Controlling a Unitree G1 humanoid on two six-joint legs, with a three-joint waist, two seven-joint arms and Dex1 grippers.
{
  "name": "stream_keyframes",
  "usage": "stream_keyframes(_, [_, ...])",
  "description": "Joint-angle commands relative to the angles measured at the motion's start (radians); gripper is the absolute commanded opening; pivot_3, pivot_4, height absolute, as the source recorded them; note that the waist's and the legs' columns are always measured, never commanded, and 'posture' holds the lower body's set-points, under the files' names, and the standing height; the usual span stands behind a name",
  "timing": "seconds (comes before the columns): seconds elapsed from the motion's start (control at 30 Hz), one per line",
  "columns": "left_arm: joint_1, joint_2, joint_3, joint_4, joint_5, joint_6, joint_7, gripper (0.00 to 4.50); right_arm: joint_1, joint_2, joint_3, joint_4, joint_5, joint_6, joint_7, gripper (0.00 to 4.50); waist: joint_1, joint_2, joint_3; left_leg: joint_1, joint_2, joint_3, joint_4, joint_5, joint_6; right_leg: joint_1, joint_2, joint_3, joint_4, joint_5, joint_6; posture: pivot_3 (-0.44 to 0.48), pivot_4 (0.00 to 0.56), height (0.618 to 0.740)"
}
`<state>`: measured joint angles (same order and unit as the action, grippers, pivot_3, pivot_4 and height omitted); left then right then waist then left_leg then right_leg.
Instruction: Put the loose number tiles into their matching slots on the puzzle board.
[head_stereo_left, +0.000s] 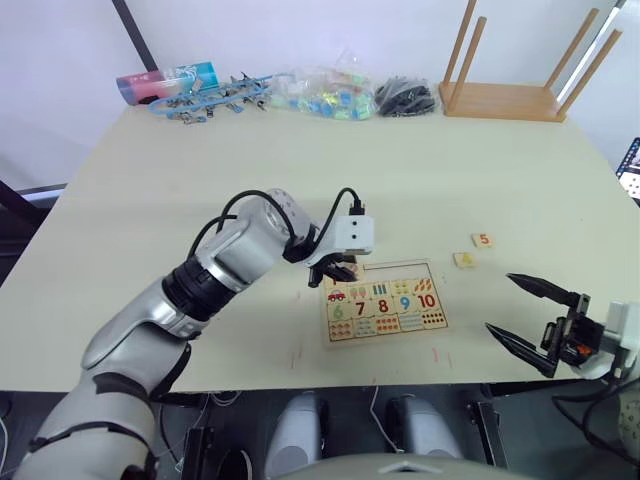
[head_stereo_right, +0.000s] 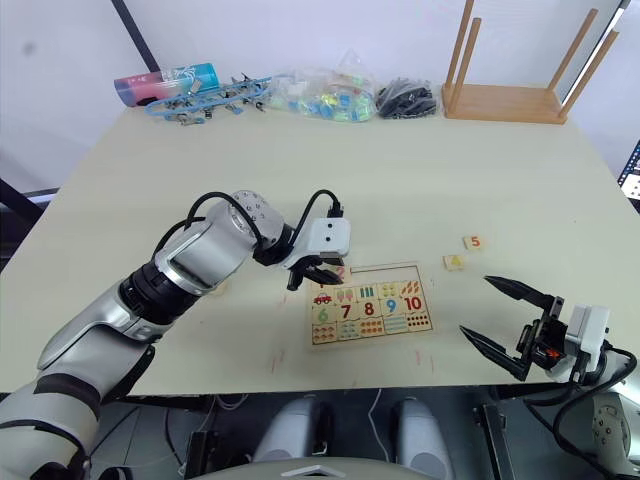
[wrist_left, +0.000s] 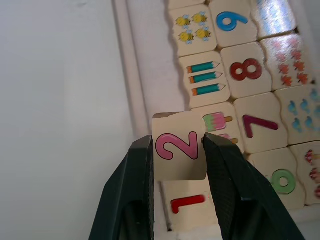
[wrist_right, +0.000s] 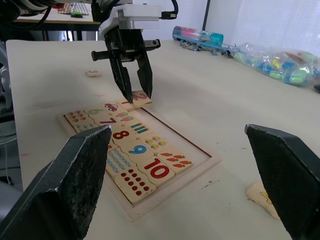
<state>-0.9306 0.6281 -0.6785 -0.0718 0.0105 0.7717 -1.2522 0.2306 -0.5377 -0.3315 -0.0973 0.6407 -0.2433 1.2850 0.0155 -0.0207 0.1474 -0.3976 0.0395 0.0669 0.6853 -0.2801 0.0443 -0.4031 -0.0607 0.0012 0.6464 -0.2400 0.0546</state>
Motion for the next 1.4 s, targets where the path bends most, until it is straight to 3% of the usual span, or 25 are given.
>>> stream_keyframes(0.03, [-0.041, -0.014, 0.009, 0.004, 0.014, 0.007, -0.009, 0.97, -0.004, 0.000, -0.014, -0.005, 0.008, -0.018, -0.001, 4.50, -0.001, 0.000, 0.000, 0.000, 0.000, 0.000, 0.000, 0.000, 0.000, 0.000, 0.000, 0.000, 0.000, 0.000, 0.000, 0.000, 0.150, 0.737])
stream_keyframes(1.4, [-0.014, -0.058, -0.027, 0.029, 0.106, -0.055, -0.007, 0.97, 0.018, 0.010, -0.015, -0.001, 0.005, -0.041, -0.006, 4.50, 0.000, 0.000, 0.000, 0.000, 0.000, 0.000, 0.000, 0.000, 0.000, 0.000, 0.001, 0.002, 0.000, 0.000, 0.000, 0.000, 0.150, 0.737])
